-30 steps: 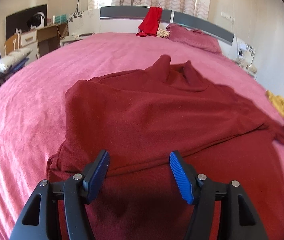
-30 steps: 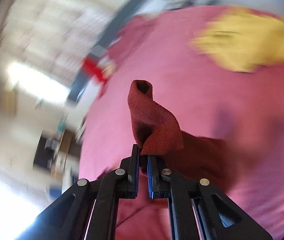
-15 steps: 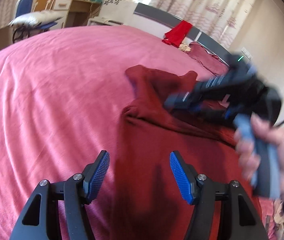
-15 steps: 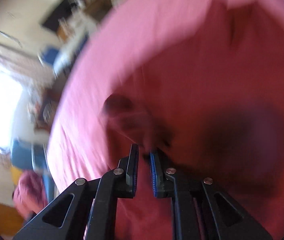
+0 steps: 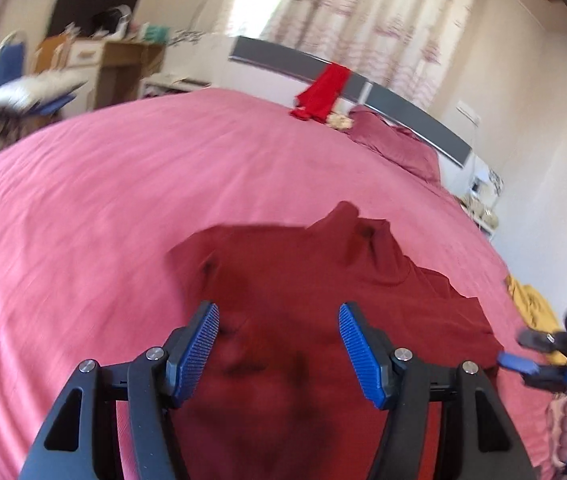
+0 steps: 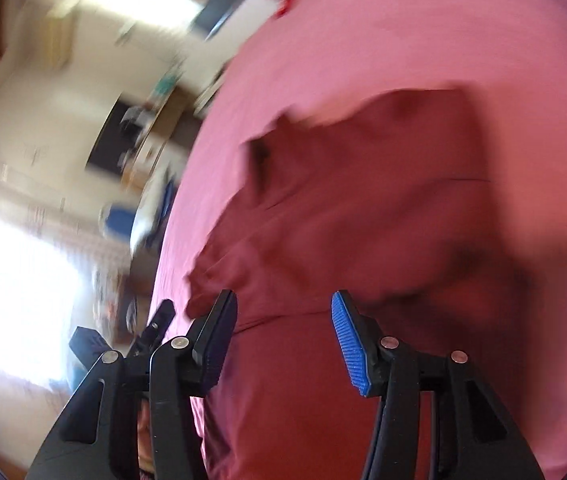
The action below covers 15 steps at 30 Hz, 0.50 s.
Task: Fold clothes
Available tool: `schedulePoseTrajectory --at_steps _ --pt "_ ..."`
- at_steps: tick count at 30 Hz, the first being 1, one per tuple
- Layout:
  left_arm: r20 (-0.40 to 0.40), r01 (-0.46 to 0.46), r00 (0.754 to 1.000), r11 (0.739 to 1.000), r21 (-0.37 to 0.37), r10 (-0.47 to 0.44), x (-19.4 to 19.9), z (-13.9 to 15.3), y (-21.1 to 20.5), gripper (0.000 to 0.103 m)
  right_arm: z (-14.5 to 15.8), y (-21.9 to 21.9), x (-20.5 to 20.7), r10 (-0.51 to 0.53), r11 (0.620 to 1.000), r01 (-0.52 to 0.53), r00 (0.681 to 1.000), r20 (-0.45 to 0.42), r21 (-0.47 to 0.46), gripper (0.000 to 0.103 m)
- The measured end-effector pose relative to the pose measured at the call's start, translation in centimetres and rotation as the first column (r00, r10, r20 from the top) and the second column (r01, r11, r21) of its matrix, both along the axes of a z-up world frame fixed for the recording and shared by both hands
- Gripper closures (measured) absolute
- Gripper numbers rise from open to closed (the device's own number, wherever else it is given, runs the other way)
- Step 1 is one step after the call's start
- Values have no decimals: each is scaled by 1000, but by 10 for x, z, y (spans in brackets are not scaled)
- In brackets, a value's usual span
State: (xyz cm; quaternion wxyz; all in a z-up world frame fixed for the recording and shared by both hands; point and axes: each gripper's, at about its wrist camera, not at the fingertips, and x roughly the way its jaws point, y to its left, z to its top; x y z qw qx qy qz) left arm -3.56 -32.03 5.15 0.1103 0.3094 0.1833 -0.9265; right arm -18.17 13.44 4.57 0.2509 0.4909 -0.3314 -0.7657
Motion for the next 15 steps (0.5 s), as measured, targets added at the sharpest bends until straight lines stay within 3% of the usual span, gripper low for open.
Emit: schedulePoseTrajectory --at_steps 4,6,10,11,13,14,15 --pt "102 35 994 995 -88 -26 -39 -13 4 39 -18 38 1 -52 998 54 997 57 -28 55" --pt "160 12 987 994 -112 7 -39 -25 1 39 -35 45 -7 -57 995 63 995 80 -75 55" --pt "177 -45 982 992 -116 65 -18 -41 -9 38 -58 46 -29 -122 977 136 989 89 -166 56" --pt "170 -58 983 993 -101 74 -13 -43 -12 36 -57 53 -33 -182 968 195 979 91 -155 56" --pt "156 -83 983 994 -70 93 -3 -48 -19 36 -61 81 -30 -353 906 367 930 101 -211 70" --pt "159 -84 983 993 -80 95 -3 -48 -17 36 -63 94 -26 -415 872 431 902 118 -231 70" --pt "162 -83 982 992 -92 97 -4 -48 -15 35 -68 99 -22 -431 864 453 891 140 -221 71"
